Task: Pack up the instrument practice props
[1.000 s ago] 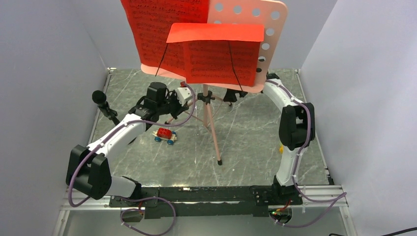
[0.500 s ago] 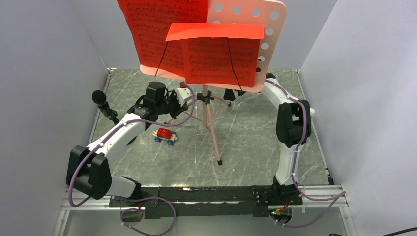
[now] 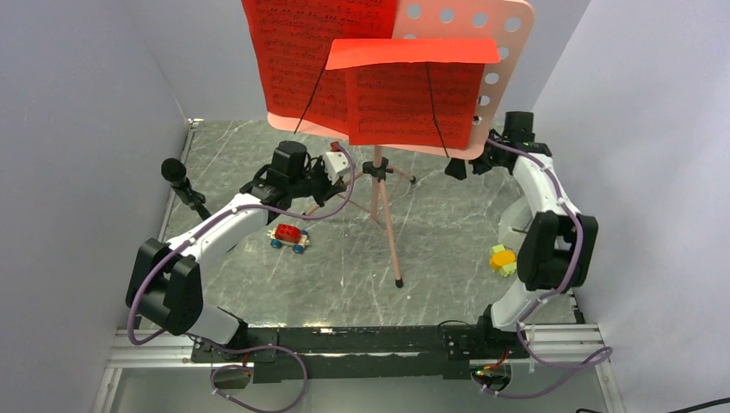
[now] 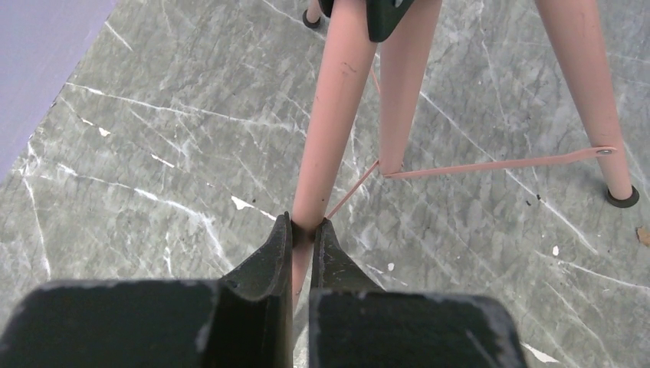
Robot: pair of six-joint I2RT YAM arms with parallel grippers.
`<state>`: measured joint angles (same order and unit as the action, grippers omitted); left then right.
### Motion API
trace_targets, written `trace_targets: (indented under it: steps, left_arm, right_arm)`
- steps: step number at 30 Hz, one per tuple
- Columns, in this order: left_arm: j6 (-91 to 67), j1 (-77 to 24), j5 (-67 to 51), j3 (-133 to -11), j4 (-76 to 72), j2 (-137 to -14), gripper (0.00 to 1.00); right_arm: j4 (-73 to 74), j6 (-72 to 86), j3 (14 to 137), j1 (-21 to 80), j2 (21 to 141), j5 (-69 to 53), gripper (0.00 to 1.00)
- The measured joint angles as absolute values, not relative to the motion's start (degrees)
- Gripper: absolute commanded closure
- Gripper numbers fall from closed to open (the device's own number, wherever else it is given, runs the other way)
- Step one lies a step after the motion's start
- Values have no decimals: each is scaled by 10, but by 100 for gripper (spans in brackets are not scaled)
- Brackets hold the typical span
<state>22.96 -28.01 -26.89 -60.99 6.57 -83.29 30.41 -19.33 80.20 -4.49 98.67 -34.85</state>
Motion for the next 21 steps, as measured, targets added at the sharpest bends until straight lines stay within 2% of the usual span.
trace_targets:
  steps: [3,5,6,9,12,14,21]
  left_arm:
    - [225,-286,-269,-615,62,-839,99]
    - [225,-286,-268,-615,63,-839,95]
    - [225,-286,-268,-615,64,-839,89]
    - [227,-286,-267,-615,70,-835,53]
    - [221,-285,-270,-614,122,-822,35]
    - [222,-285,-269,-608,153,-808,26]
    - [217,-283,-268,-575,194,-718,23]
  right_arm:
    - [335,-196,791,-61,924,-365,7]
    - [355,-200,790,-64,877,-372,6]
    - [365,-202,789,-65,848,-376,6]
    - [390,-202,782,-74,755,-380,4]
    - [425,-204,770,-102,670,-376,2]
    - [447,-204,769,-129,630,-375,1]
    - [491,-201,743,-197,579,-369,1]
